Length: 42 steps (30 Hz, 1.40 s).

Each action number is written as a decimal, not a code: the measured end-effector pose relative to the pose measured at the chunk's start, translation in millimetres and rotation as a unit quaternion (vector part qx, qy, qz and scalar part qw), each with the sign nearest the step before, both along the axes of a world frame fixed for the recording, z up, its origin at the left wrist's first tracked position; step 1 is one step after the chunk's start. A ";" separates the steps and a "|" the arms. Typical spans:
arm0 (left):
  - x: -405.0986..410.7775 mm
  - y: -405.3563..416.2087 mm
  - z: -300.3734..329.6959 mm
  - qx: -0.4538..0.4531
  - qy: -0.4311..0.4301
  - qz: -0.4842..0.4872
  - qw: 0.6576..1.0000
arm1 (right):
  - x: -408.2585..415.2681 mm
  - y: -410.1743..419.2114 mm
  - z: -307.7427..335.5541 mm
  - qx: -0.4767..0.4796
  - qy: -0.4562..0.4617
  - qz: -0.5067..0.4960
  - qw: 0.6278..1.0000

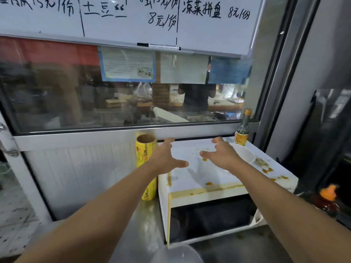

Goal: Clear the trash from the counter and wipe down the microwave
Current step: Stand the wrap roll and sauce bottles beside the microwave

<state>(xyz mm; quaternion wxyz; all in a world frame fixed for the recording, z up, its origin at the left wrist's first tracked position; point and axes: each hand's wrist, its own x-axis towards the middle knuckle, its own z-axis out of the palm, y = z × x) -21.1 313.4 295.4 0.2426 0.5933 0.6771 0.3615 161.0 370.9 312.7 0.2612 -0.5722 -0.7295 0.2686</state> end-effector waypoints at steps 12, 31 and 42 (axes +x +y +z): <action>129.9 -10.3 -14.9 -0.008 0.010 -0.011 1.000 | 121.7 -19.3 -10.7 0.014 0.030 -0.003 0.999; 318.7 -7.2 -67.7 -0.068 -0.005 -0.096 0.993 | 316.3 -43.0 -65.1 0.017 0.038 -0.123 0.992; 360.1 28.6 -122.5 -0.079 0.000 -0.111 0.991 | 354.6 -4.7 -142.3 -0.033 0.052 -0.192 0.979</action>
